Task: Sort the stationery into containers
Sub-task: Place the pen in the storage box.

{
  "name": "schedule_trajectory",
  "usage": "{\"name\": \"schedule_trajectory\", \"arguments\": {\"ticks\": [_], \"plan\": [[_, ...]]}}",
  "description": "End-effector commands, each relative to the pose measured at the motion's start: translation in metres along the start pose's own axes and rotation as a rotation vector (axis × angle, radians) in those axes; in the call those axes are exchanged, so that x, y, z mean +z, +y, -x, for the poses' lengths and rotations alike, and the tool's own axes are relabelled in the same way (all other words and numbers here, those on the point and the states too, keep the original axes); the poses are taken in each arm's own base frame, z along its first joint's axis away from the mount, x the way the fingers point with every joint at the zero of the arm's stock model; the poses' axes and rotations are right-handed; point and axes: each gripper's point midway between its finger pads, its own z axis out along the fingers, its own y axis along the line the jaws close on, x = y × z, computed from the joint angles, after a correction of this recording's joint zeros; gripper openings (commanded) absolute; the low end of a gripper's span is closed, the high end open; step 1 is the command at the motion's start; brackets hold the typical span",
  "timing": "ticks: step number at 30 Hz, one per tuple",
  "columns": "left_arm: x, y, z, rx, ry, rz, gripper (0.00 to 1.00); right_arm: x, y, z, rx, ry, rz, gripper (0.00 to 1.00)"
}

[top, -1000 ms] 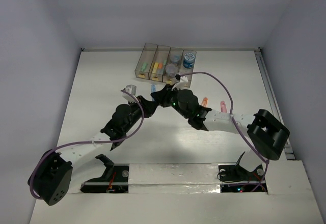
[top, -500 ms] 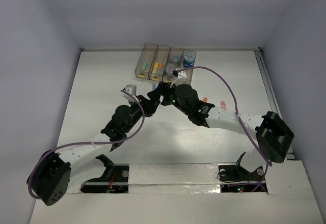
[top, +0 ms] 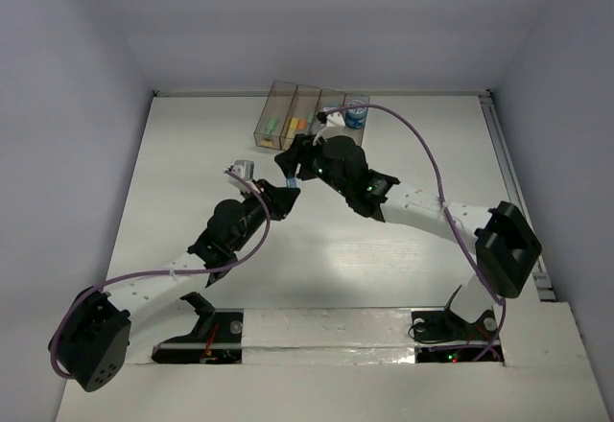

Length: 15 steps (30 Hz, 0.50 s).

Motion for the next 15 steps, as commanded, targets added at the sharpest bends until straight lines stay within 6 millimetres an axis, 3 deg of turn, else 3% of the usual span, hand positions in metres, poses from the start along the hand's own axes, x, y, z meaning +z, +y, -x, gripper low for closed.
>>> {"name": "schedule_trajectory", "arguments": {"ticks": [1,3,4,15], "plan": [[-0.002,-0.014,0.007,-0.003,-0.033,-0.062,0.0,0.008,0.004,0.0,-0.027,0.021,0.012,0.59],[-0.002,-0.014,0.006,-0.003,-0.032,-0.061,0.0,0.011,0.003,-0.003,-0.028,0.029,0.008,0.54],[-0.002,-0.014,0.006,-0.001,-0.032,-0.061,0.0,0.012,0.002,-0.005,-0.027,0.032,0.006,0.45],[-0.001,-0.018,0.018,0.007,-0.067,-0.057,0.0,0.006,-0.009,-0.019,-0.03,0.055,-0.01,0.1]]}}
